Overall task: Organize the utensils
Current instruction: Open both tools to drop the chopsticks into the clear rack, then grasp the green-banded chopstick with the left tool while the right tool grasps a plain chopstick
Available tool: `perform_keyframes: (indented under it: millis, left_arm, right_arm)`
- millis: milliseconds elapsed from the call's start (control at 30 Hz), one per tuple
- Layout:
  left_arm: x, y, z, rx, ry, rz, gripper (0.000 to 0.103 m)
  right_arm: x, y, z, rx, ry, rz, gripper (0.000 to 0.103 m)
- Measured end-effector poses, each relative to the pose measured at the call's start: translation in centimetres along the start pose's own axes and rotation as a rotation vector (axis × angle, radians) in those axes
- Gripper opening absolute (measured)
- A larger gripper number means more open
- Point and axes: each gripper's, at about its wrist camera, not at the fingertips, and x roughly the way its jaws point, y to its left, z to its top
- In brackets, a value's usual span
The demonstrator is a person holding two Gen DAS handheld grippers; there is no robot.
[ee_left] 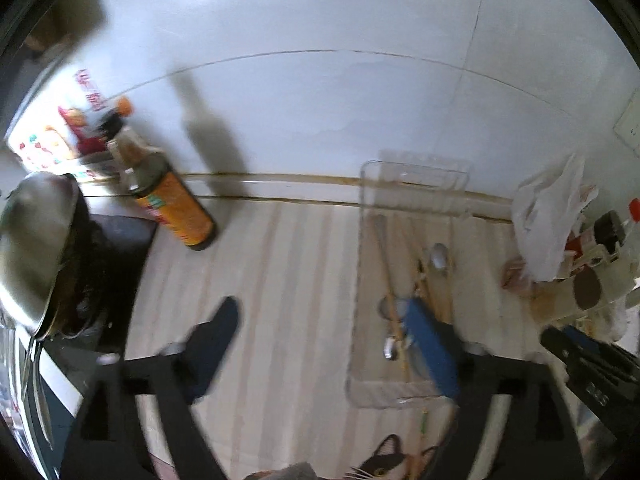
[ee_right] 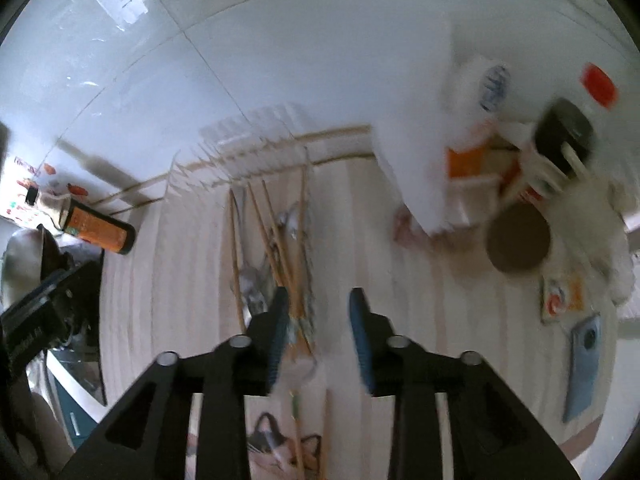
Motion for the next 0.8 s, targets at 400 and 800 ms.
perform_keyframes:
  millis: [400, 800]
  left_arm:
    - [3.6, 1.0, -10.1, 0.046, 0.091, 0.196, 0.103]
    - [7.5, 0.9, -17.6, 0.053, 0.274, 0.193, 0.103]
  right_arm:
    - [2.8, -1.3, -10.7, -0.013, 0.068, -0.071, 0.054]
    - [9.9, -0.7, -19.3, 0.004, 0.313, -0.108, 0.025]
